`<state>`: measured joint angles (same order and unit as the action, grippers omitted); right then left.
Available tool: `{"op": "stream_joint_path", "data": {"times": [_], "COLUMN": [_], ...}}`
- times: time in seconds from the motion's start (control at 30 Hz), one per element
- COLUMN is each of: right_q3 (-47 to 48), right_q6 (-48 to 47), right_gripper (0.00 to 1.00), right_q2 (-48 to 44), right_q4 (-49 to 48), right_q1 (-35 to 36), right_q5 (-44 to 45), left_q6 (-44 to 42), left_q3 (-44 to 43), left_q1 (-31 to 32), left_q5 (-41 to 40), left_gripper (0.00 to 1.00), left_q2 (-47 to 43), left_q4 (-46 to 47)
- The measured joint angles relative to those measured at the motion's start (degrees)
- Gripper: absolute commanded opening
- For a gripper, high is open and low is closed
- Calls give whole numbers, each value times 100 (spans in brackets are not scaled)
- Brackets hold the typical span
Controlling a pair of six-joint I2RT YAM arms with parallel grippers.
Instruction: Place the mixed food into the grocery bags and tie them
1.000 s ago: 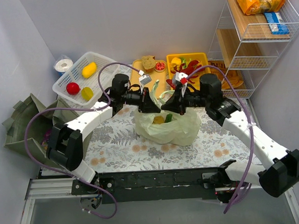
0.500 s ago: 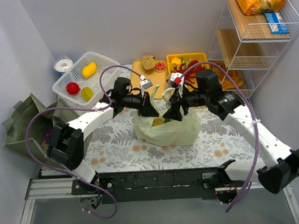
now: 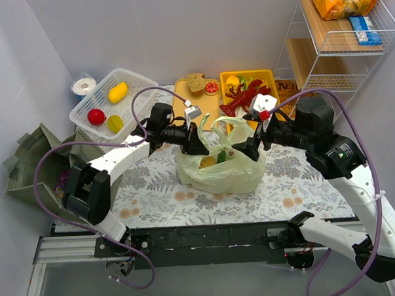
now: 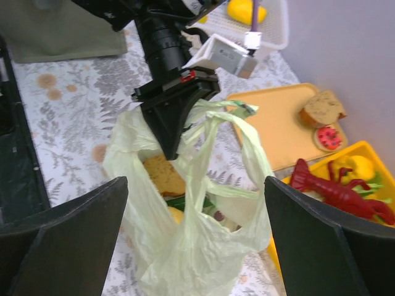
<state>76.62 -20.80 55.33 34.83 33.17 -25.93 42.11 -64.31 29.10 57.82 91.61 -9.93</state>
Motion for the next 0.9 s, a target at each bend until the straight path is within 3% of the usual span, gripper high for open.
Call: {"op": "stream_joint_path", "data": {"times": [0.2,0.4,0.6,0.9], "right_q3": [-260,-317,-328,-761], "right_q6": [-275,-540,-702,-708], "right_gripper": [99,99,99,99], "right_q2": [-17,748,1349,1451], "right_q4": [-592,-1064,-1130,-1300], "right_q1": [0,0,-2,35], "right_q5": [361,387,166,-57], "left_q6": [-15,-15,-13,-13], "left_q3": [0,4,9,9], "left_q1": [0,0,0,0], "left_q5": [0,0,0,0], "left_gripper": [0,0,0,0], "left_q2": [-2,-9,-13,-13], "left_q4": [-7,-11,-11,-13]}}
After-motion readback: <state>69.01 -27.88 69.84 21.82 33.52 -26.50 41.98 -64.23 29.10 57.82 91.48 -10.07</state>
